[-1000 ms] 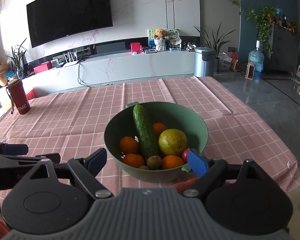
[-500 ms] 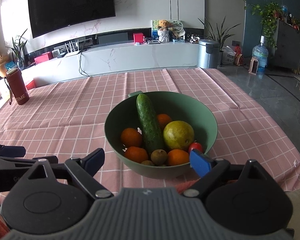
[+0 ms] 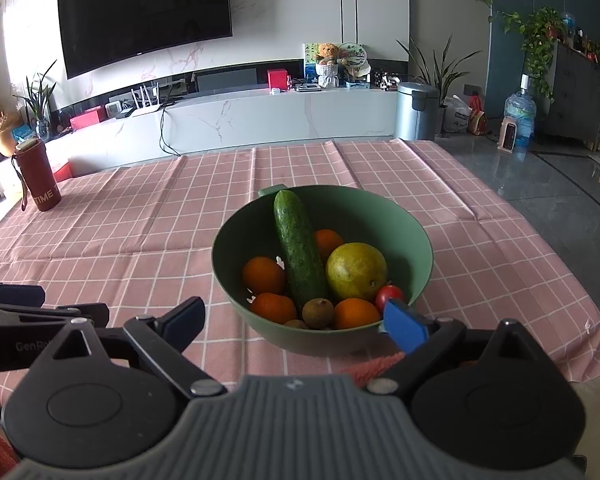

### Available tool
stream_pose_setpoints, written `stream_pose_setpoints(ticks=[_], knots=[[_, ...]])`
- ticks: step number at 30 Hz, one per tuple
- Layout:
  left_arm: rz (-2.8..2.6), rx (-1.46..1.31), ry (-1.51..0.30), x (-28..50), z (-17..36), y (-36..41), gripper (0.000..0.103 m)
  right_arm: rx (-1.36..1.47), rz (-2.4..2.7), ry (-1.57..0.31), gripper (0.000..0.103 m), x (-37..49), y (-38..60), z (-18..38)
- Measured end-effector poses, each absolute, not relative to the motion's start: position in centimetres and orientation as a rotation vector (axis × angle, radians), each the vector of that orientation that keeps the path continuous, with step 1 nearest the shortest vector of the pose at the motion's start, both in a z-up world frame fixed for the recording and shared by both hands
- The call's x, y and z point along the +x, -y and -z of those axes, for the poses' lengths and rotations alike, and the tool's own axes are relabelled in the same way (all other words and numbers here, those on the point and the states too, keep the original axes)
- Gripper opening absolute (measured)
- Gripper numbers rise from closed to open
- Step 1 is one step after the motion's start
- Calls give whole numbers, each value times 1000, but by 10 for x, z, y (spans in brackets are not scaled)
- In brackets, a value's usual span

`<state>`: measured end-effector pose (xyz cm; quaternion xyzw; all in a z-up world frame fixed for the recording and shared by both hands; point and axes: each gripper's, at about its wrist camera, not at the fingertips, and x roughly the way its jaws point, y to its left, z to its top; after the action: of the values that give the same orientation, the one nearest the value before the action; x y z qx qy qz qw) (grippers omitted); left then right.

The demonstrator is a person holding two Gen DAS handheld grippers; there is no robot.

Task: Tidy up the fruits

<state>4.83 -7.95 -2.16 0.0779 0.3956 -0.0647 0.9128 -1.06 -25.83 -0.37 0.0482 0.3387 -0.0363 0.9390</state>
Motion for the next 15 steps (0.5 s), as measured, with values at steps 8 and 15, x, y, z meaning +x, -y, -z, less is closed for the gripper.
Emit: stream_pose_setpoints(ticks=[8,15], knots=[[131,158,-813,47,19,80,85,104,73,-692,93,-11,259,4],[131,158,-813,46,19,80,85,112,71,-691,93,-11,260,4]])
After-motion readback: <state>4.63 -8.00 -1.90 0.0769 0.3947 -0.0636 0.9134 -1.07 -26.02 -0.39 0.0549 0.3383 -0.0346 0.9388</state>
